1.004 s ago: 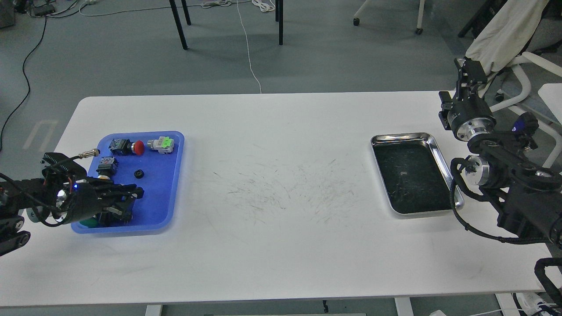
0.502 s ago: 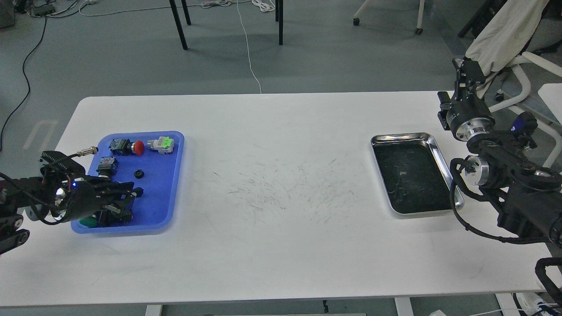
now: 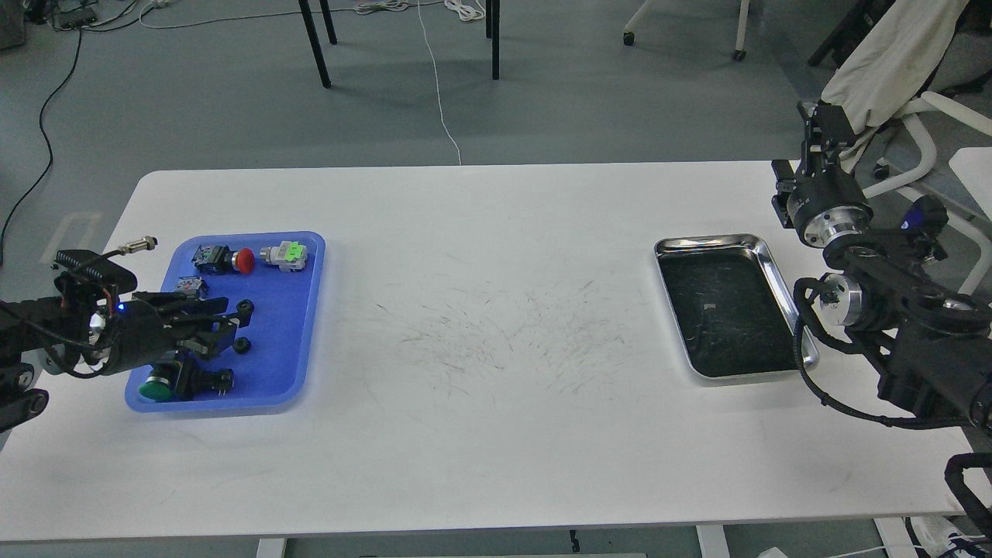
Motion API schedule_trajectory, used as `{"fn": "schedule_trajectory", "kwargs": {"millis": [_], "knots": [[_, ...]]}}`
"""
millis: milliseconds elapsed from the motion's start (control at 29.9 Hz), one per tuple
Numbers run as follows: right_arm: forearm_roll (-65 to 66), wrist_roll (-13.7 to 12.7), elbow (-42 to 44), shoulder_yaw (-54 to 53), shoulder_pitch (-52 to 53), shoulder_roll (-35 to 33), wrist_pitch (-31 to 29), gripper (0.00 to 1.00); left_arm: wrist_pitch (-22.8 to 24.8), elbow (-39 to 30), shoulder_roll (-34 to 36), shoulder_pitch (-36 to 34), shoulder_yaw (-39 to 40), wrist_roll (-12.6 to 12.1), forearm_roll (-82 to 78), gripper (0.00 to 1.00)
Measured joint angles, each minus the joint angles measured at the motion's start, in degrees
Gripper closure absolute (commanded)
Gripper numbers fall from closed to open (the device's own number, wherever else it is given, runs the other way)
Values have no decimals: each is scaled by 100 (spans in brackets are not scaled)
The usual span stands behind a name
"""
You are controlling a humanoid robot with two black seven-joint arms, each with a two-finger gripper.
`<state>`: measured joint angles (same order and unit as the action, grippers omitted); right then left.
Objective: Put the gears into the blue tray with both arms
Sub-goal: 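Lower the black gear into the blue tray and open the left gripper, then lift the left arm up away from the blue tray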
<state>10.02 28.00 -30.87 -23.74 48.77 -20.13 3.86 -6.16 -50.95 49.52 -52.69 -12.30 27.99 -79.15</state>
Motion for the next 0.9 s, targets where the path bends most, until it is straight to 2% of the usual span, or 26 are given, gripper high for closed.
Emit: {"fn": "schedule_trajectory", "kwargs": {"millis": [201, 469, 535, 602, 636, 770, 904], "knots": [[0, 0, -34, 2, 99, 5, 14, 4, 679, 13, 229, -150, 1142, 0, 1488, 49], [2, 0, -78, 10, 209, 9, 23, 4, 773, 84, 165, -387, 1445, -1, 2776, 43], [25, 0, -83, 14, 239, 9, 23, 3, 773, 86, 103, -391, 1539, -1, 3356, 33], [76, 0, -84, 17, 266, 9, 23, 3, 773, 102, 49, -380, 1684, -1, 4040, 6], [101, 0, -84, 18, 273, 9, 23, 3, 777, 118, 29, -363, 1772, -1, 4431, 2], [139, 0, -68, 21, 293, 10, 14, 3, 754, 325, -275, -309, 2046, -1, 5686, 2], [147, 0, -71, 102, 342, 76, -1, 3, 933, 992, -784, -291, 2161, -1, 6162, 2]]}}
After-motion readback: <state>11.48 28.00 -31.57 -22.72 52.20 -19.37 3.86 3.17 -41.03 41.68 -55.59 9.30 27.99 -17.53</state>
